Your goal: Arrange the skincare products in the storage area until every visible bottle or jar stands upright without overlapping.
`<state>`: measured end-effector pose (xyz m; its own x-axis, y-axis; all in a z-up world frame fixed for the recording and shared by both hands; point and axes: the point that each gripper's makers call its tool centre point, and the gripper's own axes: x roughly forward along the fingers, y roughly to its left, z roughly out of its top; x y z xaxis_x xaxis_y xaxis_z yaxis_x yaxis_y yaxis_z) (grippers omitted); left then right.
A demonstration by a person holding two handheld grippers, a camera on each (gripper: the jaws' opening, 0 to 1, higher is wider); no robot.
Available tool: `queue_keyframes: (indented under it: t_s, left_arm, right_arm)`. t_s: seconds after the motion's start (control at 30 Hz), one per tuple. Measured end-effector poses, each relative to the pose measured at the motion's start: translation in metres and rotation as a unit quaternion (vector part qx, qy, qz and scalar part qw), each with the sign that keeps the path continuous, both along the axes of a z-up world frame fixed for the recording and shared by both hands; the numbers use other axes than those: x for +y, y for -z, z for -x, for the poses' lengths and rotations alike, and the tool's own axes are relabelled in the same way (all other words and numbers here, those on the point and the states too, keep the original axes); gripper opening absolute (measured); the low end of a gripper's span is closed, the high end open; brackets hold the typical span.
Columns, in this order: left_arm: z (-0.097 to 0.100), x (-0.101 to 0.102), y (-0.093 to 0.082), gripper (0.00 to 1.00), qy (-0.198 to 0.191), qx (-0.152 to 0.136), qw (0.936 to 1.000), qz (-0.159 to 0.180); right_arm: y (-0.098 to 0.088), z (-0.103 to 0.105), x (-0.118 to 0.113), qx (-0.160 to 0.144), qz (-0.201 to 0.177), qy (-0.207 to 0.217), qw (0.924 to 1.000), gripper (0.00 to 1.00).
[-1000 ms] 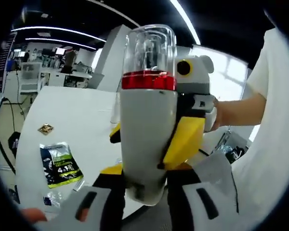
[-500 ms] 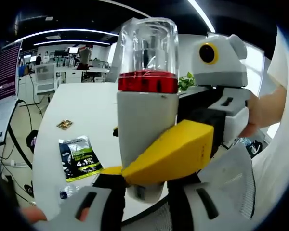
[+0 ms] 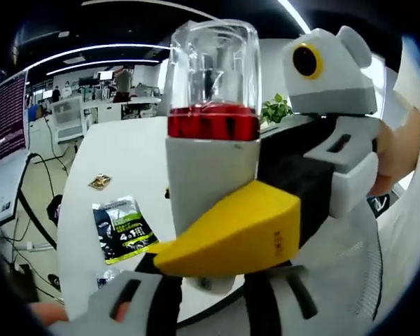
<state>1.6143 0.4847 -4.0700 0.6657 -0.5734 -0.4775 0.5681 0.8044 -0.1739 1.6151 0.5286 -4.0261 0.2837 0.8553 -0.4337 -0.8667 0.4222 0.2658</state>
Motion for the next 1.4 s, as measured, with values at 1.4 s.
queue_keyframes:
  t_s: [1.4]
  left_arm:
    - [-0.003, 0.011, 0.008, 0.27, -0.035, 0.042, 0.9983, 0.02]
  right_arm:
    - [0.002, 0.005, 0.018, -0.027, 0.005, 0.022, 0.9994, 0.49]
